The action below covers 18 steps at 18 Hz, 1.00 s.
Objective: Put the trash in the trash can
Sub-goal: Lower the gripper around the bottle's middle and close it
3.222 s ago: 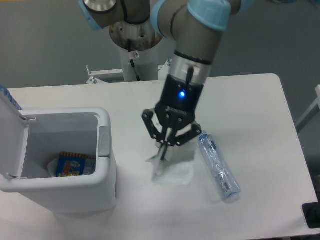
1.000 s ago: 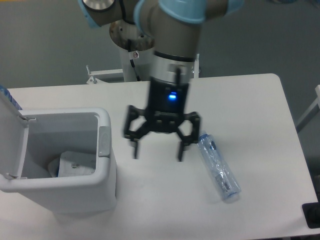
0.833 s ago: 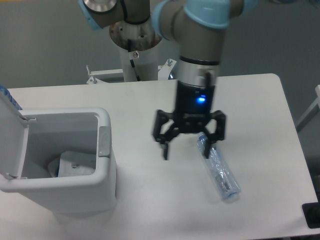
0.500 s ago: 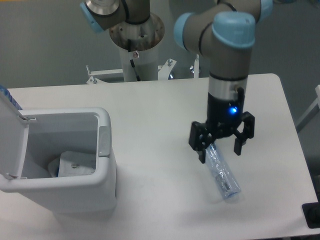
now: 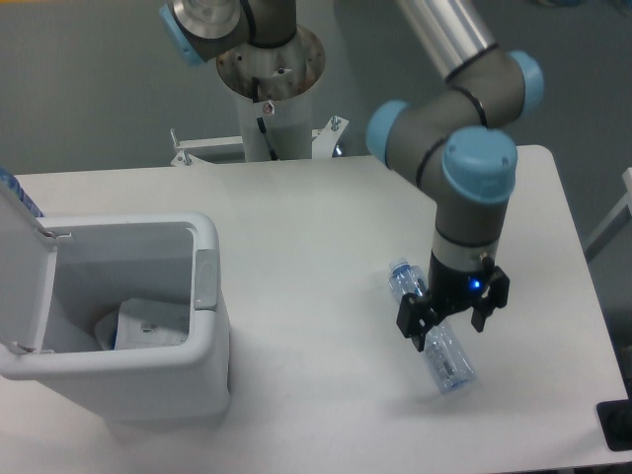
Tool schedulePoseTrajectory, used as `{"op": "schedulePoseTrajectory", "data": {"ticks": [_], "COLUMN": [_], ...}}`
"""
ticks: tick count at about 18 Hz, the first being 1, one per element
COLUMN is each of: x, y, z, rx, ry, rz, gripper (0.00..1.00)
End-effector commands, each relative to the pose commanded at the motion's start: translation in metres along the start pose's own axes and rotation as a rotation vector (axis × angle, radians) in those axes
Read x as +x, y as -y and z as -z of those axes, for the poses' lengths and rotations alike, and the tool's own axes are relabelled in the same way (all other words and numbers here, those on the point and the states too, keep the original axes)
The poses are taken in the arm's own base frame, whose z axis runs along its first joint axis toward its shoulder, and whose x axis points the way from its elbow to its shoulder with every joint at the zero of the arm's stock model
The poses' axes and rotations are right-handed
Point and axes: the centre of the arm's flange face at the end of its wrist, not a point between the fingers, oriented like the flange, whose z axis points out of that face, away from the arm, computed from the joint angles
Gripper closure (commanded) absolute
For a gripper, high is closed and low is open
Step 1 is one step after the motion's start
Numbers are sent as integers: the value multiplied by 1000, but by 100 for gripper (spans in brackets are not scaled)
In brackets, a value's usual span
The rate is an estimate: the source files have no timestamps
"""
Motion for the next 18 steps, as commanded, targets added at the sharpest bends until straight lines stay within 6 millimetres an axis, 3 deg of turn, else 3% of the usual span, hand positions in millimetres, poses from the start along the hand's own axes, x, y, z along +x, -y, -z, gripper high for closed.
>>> {"op": "schedulePoseTrajectory", "data": {"ticks": [6, 18], "x": [-20, -12], "y": [6, 1], "z": [-29, -65], "rx": [-17, -47], "ry": [0, 14], "rz": [31, 34], "gripper": [0, 0]}}
